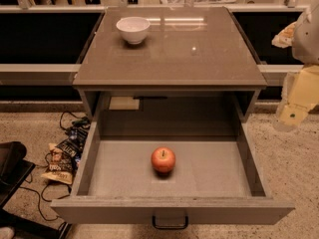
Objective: Pick apple from top drawer and place on counter
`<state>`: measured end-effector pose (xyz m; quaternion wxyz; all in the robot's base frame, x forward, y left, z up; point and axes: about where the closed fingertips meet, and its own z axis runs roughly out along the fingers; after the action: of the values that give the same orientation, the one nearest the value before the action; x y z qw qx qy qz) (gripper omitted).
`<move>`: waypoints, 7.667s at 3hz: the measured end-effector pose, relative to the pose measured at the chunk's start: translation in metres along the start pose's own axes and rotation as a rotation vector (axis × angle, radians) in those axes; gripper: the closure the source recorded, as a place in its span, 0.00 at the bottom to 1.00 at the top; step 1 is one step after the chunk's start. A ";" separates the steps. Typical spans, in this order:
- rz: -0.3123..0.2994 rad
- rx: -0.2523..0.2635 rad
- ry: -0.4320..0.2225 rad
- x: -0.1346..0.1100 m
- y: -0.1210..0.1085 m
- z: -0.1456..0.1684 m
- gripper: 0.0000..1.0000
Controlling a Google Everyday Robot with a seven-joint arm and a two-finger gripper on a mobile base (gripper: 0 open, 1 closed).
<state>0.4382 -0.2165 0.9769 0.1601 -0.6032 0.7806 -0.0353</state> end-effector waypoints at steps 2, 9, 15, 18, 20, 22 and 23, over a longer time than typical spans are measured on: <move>0.015 -0.022 -0.094 -0.005 -0.008 0.027 0.00; 0.050 -0.197 -0.692 -0.109 0.040 0.309 0.00; 0.056 -0.280 -0.637 -0.149 0.049 0.342 1.00; 0.150 -0.296 -0.658 -0.155 -0.101 0.169 1.00; 0.400 -0.108 -0.672 -0.162 -0.212 0.175 1.00; 0.413 -0.014 -0.555 -0.160 -0.231 0.242 1.00; 0.405 -0.010 -0.540 -0.159 -0.231 0.245 0.73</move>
Offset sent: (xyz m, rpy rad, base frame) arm 0.0345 0.0109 -0.0507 0.2104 0.0096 0.0297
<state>0.7602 -0.0935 0.8355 0.3620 -0.4241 0.8141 0.1623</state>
